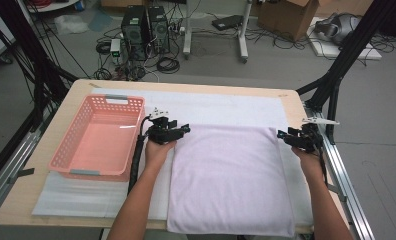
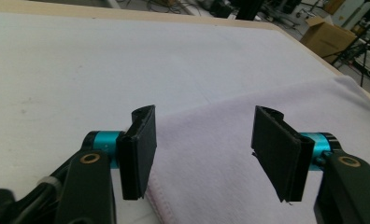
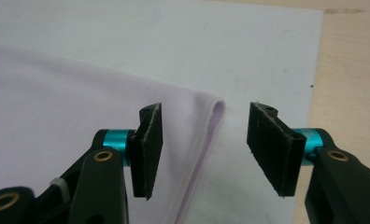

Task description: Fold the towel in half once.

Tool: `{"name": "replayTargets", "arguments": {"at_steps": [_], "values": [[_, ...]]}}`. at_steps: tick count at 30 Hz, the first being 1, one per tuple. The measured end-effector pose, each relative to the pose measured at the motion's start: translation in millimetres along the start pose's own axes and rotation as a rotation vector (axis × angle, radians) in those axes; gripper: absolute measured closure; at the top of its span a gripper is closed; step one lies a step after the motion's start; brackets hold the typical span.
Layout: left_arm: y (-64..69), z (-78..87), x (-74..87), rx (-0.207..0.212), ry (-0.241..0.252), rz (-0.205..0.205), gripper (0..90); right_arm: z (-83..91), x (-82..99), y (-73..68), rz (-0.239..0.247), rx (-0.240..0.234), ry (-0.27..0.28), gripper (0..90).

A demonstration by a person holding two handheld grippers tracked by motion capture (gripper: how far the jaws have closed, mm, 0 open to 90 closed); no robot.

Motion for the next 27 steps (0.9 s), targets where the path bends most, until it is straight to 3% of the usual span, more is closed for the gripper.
{"name": "replayTargets", "arguments": {"at_steps": [2,3,5,7,13,14,16,18,27], "values": [[4.8,3.9,2.6,0.020,-0.001,0.001,36.3,7.3,3.1,-4.5,0.006,-0.037,-0.004,39.8],[10.0,5.9,6.4,0.043,-0.033,0.005,34.7,9.8,4.6,-6.8,0.008,-0.053,-0.005,38.3],[18.8,10.7,10.4,0.051,-0.068,-0.037,28.9,17.4,9.9,-12.1,0.027,-0.079,-0.012,34.2],[25.9,19.5,7.2,0.044,-0.003,-0.059,19.8,25.0,16.2,-17.2,0.054,-0.087,-0.004,28.0],[31.8,39.6,16.3,0.047,0.032,-0.057,21.3,41.1,30.4,-29.4,0.108,-0.095,0.036,20.2],[32.8,41.8,19.5,0.049,0.016,-0.060,21.3,44.2,32.5,-32.9,0.116,-0.101,0.044,20.2],[35.2,44.7,23.4,0.051,-0.004,-0.078,21.4,47.6,34.6,-37.8,0.126,-0.110,0.058,20.1],[37.3,49.0,23.9,0.050,0.019,-0.090,23.2,50.8,35.9,-41.1,0.130,-0.112,0.067,20.1],[33.2,49.5,30.5,0.050,0.004,-0.074,24.0,49.0,34.6,-48.2,0.147,-0.114,0.069,20.1]]}}
Point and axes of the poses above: each handheld gripper's, and its own axes: z roughly backward along the jaws, x roughly out of its underside, y roughly to its right, the point moved 10 cm from there along -z, roughly forward along the jaws, and after that the axes turned 4 degrees about -y, right-handed, at the moved point
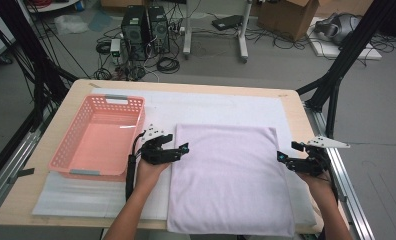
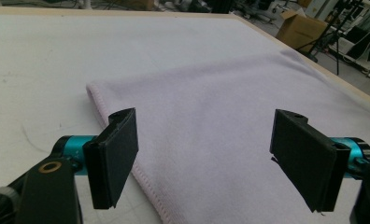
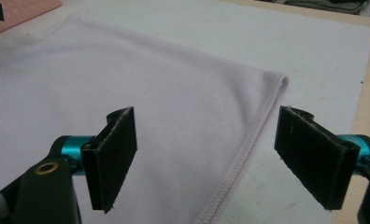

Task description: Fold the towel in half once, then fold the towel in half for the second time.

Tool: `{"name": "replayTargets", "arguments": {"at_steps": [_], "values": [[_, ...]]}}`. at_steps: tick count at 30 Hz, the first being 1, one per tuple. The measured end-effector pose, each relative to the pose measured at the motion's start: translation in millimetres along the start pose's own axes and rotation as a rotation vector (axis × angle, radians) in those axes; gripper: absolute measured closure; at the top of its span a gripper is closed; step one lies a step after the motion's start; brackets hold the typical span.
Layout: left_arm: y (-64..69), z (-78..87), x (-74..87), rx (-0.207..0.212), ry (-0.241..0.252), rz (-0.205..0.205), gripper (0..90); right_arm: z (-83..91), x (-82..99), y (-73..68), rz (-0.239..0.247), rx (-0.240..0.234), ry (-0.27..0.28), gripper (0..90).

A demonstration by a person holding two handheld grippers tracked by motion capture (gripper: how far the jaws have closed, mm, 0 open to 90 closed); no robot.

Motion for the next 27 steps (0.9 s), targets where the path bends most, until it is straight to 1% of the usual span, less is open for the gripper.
{"name": "replayTargets", "arguments": {"at_steps": [2,5,7,11,15,17,18,21,22,23,25,27], "values": [[-1.6,0.1,0.5,-0.008,-0.003,0.001,23.9,-1.2,0.4,-0.2,0.001,0.004,-0.008,20.1],[-2.0,2.4,-2.2,-0.007,0.015,0.002,24.2,-2.3,0.5,-1.1,0.007,0.003,-0.013,20.1],[-2.0,3.2,-2.1,-0.010,0.011,0.002,24.2,-2.6,0.4,-1.3,0.007,0.003,-0.015,20.1],[-2.0,3.2,-2.9,-0.011,0.015,-0.004,24.5,-2.9,0.4,-1.5,-0.001,0.004,-0.019,20.1],[-6.1,0.9,-2.8,-0.021,0.022,0.008,25.1,-4.4,-0.9,-0.3,-0.006,0.009,-0.020,20.0],[-8.1,-1.3,-2.0,-0.015,0.021,0.008,27.2,-7.9,-0.6,1.2,-0.012,0.011,-0.030,20.1],[-9.2,-2.2,-2.2,-0.019,0.023,0.010,27.6,-10.2,-0.2,1.9,-0.018,0.012,-0.037,20.1],[-15.2,-7.5,-3.5,-0.039,0.017,0.015,28.5,-17.6,1.8,6.0,-0.038,0.027,-0.061,18.4],[-18.2,-10.1,-3.5,-0.052,0.004,0.013,28.8,-20.5,2.0,8.2,-0.049,0.035,-0.064,17.1],[-21.1,-13.2,-3.5,-0.069,-0.010,0.020,30.5,-23.2,2.1,10.1,-0.064,0.045,-0.070,17.2],[-26.4,-19.4,-4.6,-0.101,-0.028,0.024,33.4,-29.0,1.9,14.7,-0.077,0.065,-0.088,17.2],[-32.7,-26.7,-3.7,-0.130,-0.061,0.030,36.0,-33.5,1.2,17.3,-0.082,0.069,-0.094,17.2]]}}
Point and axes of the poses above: each handheld gripper's, and its own axes: z roughly backward along the jaws, x roughly out of its underside, y roughly to its right, the point moved 10 cm from there along -z, roughly forward along the jaws, and after that the axes turned 4 degrees about -y, right-handed, at the moved point
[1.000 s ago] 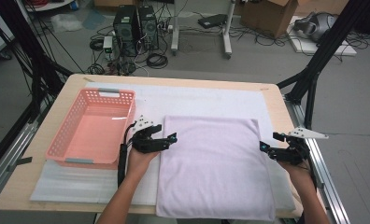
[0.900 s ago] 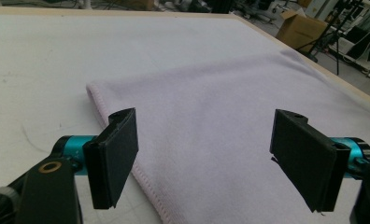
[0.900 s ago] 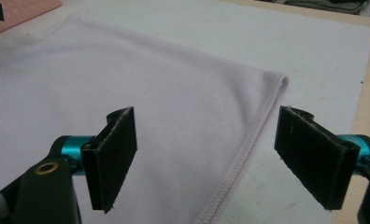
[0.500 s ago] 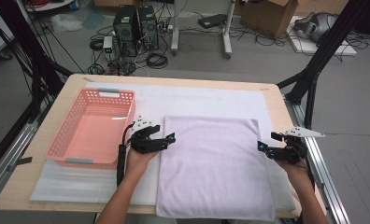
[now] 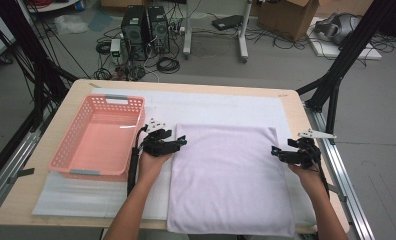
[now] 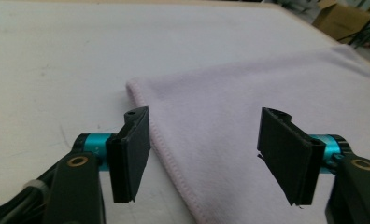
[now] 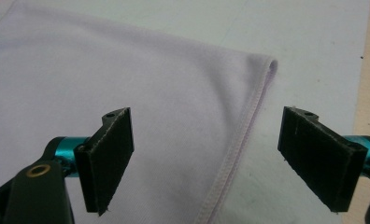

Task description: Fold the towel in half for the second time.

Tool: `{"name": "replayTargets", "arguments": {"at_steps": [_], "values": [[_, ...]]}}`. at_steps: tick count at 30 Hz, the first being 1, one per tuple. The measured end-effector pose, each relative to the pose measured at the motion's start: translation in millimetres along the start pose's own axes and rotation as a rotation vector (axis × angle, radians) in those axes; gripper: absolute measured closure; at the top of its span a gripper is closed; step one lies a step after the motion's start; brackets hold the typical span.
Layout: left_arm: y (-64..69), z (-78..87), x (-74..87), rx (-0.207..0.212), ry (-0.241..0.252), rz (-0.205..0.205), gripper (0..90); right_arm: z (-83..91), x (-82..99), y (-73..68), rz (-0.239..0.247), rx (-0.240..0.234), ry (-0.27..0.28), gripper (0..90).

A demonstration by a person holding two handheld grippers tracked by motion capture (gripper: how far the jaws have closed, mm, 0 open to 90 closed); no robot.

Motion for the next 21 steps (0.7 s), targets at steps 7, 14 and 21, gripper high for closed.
{"name": "replayTargets", "arguments": {"at_steps": [7,14,21], "values": [[-21.0,-19.6,4.2,-0.102,-0.041,0.062,38.8,-16.2,1.7,10.5,-0.036,0.022,-0.041,17.3],[-20.6,-31.6,5.9,-0.126,-0.138,0.005,43.2,-17.8,3.4,12.4,-0.041,0.018,-0.050,17.9],[-16.6,-34.4,5.8,-0.142,-0.139,-0.047,68.4,-18.0,3.5,18.0,-0.058,0.032,-0.048,23.6]]}}
Point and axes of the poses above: each handheld gripper's, and its own axes: z roughly backward along the jaws, x roughly out of its underside, y roughly to its right, the point moved 10 cm from there along -z, roughly forward along the jaws, and after that the axes turned 4 degrees about -y, right-handed, at the moved point
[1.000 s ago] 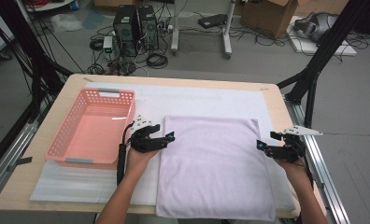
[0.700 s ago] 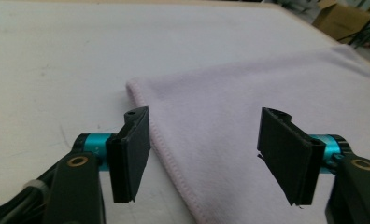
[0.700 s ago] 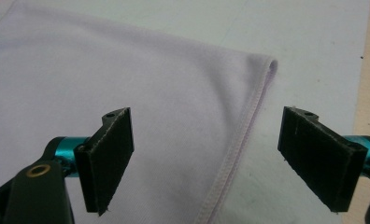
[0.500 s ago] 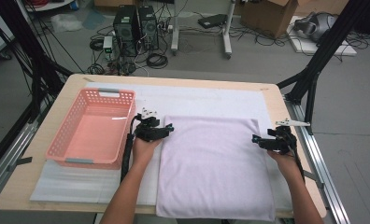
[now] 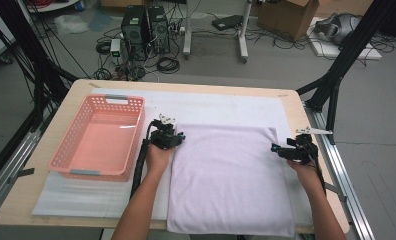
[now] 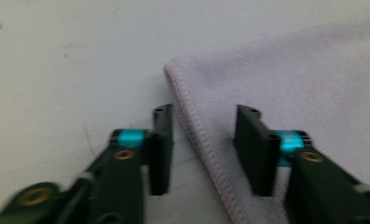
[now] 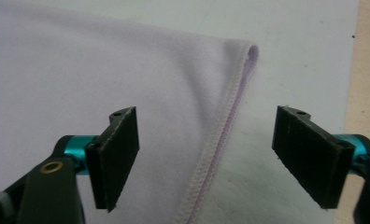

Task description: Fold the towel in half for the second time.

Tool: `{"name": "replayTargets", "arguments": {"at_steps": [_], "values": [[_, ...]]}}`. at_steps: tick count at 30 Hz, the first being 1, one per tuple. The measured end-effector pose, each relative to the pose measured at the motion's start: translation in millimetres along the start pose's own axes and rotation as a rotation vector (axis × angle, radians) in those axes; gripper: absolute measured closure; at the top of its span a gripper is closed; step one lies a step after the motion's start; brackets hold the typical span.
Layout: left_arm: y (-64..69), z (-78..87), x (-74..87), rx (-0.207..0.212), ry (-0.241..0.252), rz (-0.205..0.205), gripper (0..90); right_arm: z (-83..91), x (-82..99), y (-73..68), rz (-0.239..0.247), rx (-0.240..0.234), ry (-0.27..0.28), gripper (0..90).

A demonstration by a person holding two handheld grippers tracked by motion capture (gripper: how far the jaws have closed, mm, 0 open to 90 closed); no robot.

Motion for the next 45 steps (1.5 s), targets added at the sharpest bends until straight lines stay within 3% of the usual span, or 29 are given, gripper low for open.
{"name": "replayTargets", "arguments": {"at_steps": [2,3,10,14,16,18,21,23,28,30,37,40,45], "values": [[4.7,-0.6,0.2,0.031,0.001,-0.013,81.9,-1.8,0.2,1.4,-0.014,-0.002,-0.002,31.7],[4.9,-0.8,0.1,0.024,0.001,-0.023,83.6,-3.2,0.1,1.9,-0.021,-0.001,-0.002,34.0],[-0.2,0.1,0.8,0.081,-0.001,0.128,85.0,-15.1,-5.1,5.3,-0.035,0.035,-0.015,50.9],[-3.1,0.7,0.2,0.079,0.005,0.146,85.2,-25.6,-11.6,5.2,0.014,0.059,-0.056,56.7],[-4.6,1.2,-0.3,0.084,0.008,0.159,85.3,-32.3,-12.5,7.1,0.009,0.076,-0.090,60.7],[-5.6,1.2,-0.4,0.087,0.009,0.172,85.6,-34.5,-14.8,6.2,-0.026,0.048,-0.098,82.9],[-7.7,3.5,-4.5,0.082,0.025,0.199,85.8,-35.6,-17.5,5.2,-0.019,0.017,-0.123,85.8],[-8.2,8.4,-10.4,0.093,0.056,0.228,85.9,-33.3,-21.0,7.2,-0.023,0.029,-0.106,86.1],[-10.2,22.8,-19.5,0.097,0.112,0.225,85.9,-21.9,-39.0,3.4,0.002,0.055,0.015,86.2],[-9.9,29.2,-23.0,0.110,0.135,0.224,85.8,-15.1,-45.5,-0.6,0.008,0.042,0.061,86.1],[0.9,50.4,-22.3,0.144,0.140,0.166,85.7,4.7,-40.6,-10.5,0.011,-0.001,0.083,85.9],[6.7,60.1,-17.7,0.117,0.123,0.104,85.7,14.9,-37.9,-13.8,0.015,-0.020,0.099,85.9],[14.6,77.1,-7.8,0.140,0.143,0.098,85.7,33.3,-32.0,-25.6,0.044,-0.039,0.112,85.8]]}}
Point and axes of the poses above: each handheld gripper's, and its own axes: z roughly backward along the jaws, x roughly out of its underside, y roughly to its right, the point moved 10 cm from there along -z, roughly forward along the jaws, and after that the axes turned 4 degrees about -y, right-handed, at the moved point
